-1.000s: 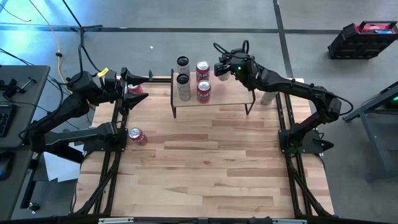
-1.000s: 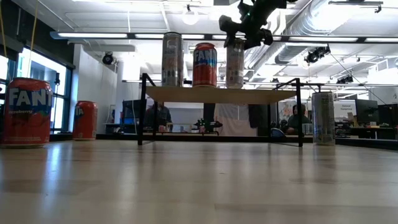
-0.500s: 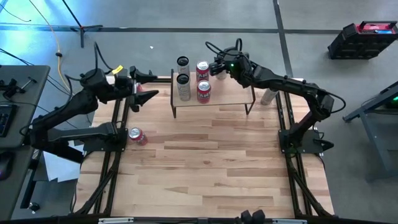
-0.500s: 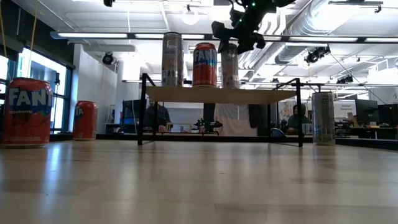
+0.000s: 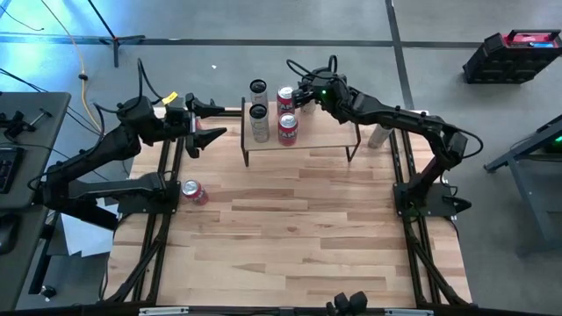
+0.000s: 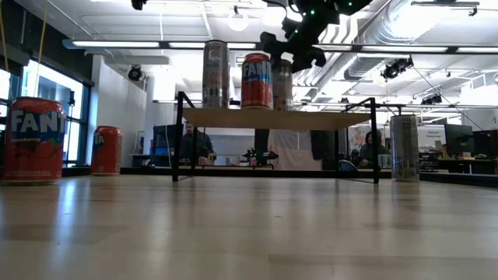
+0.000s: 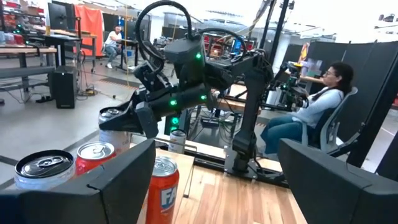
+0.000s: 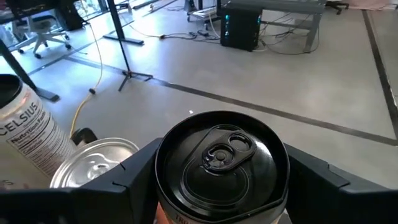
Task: Place canned beverage on shelf
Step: Put the white yellow soda can on the shelf
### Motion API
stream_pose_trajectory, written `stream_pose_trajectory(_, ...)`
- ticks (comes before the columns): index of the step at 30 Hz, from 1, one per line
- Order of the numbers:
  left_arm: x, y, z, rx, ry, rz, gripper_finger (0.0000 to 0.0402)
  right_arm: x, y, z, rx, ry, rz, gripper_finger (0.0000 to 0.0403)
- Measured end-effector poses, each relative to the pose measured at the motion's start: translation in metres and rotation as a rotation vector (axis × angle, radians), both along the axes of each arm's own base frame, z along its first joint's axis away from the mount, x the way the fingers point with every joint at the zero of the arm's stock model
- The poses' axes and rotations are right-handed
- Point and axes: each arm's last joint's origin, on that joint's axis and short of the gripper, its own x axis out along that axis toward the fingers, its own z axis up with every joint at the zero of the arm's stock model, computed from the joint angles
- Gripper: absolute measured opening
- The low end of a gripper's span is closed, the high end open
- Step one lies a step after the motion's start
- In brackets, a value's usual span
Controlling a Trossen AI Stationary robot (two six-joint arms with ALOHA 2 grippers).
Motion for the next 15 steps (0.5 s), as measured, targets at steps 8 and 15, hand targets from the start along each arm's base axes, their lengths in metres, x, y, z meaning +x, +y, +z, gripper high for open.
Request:
stream_pose_trajectory(8,-0.0001,-0.0001,0.0001,0.0,0.0,0.0,0.0328,0.0001,0.0002,0.0001,-0.019,0.018,-0.015,0.0251)
stream_pose_trajectory(15,-0.0001,-0.0001,0.0001,0.0,0.0,0.0,0.0328,-0.0003,-0.0001,-0.0013,-0.006,-0.001,-0.057,0.0252)
